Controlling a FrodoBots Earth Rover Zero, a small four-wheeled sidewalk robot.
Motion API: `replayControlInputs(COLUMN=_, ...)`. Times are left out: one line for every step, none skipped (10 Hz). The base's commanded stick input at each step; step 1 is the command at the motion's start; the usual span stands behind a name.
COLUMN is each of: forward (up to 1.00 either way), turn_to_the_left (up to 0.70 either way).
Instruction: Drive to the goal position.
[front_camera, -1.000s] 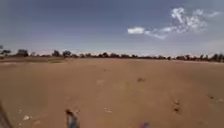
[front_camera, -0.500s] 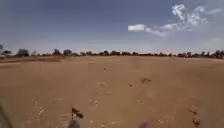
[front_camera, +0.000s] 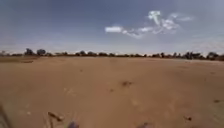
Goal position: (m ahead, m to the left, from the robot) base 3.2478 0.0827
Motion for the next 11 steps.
replayControlInputs(forward=0.7, turn_to_the_left=0.0)
replayControlInputs(forward=0.7, turn_to_the_left=0.0)
replayControlInputs(forward=0.7, turn_to_the_left=0.0)
replayControlInputs(forward=0.7, turn_to_the_left=0.0)
replayControlInputs(forward=0.7, turn_to_the_left=0.0)
replayControlInputs(forward=0.7, turn_to_the_left=0.0)
replayControlInputs(forward=0.7, turn_to_the_left=0.0)
replayControlInputs(forward=0.7, turn_to_the_left=0.0)
replayControlInputs(forward=0.7, turn_to_the_left=0.0)
replayControlInputs(forward=0.7, turn_to_the_left=0.0)
replayControlInputs(forward=0.7, turn_to_the_left=0.0)
